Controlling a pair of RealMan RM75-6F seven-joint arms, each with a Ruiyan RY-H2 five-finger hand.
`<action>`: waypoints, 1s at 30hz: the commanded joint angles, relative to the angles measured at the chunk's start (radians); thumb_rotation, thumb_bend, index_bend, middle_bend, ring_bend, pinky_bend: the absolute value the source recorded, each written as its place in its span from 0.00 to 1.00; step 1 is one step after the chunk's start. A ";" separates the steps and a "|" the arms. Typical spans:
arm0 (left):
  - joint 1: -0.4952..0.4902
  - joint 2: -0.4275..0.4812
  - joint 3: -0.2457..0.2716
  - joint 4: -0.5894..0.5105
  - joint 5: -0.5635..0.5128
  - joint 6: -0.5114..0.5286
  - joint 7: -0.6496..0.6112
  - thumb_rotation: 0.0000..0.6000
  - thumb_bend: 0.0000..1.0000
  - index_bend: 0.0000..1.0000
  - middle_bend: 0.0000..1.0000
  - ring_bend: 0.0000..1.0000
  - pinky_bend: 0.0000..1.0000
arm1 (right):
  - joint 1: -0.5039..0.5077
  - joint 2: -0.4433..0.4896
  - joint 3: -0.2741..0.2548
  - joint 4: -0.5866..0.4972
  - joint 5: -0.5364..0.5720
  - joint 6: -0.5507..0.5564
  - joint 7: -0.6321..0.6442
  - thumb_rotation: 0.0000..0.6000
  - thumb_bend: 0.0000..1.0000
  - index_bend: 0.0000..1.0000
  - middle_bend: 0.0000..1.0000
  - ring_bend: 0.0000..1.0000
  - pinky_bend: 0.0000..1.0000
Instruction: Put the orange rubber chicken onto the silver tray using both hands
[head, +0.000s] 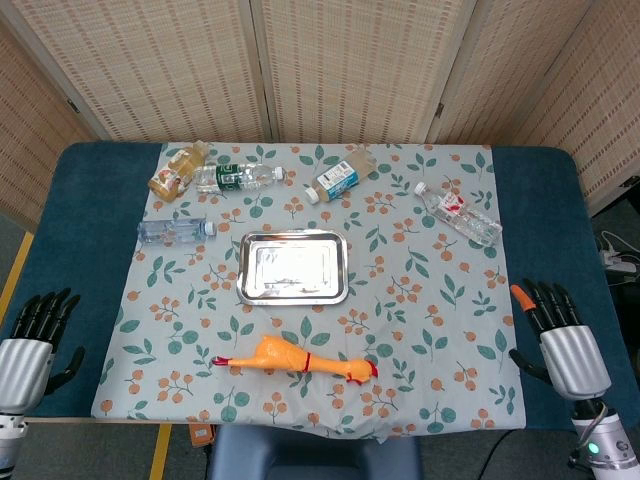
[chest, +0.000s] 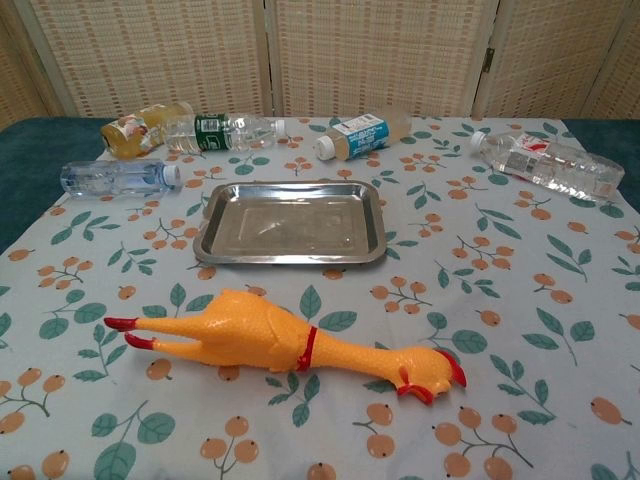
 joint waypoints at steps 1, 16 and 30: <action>0.003 -0.001 0.007 -0.026 -0.019 -0.030 0.021 1.00 0.43 0.00 0.00 0.00 0.05 | 0.001 -0.003 -0.002 0.000 0.004 -0.012 -0.004 1.00 0.15 0.00 0.00 0.00 0.00; -0.012 0.005 0.013 -0.046 -0.011 -0.053 0.019 1.00 0.43 0.00 0.00 0.00 0.05 | 0.287 0.004 -0.011 -0.169 0.014 -0.490 0.194 1.00 0.15 0.08 0.00 0.00 0.00; -0.013 0.026 0.017 -0.046 -0.026 -0.067 -0.020 1.00 0.43 0.00 0.00 0.00 0.05 | 0.499 -0.277 0.077 -0.141 0.400 -0.818 -0.019 1.00 0.15 0.23 0.00 0.00 0.00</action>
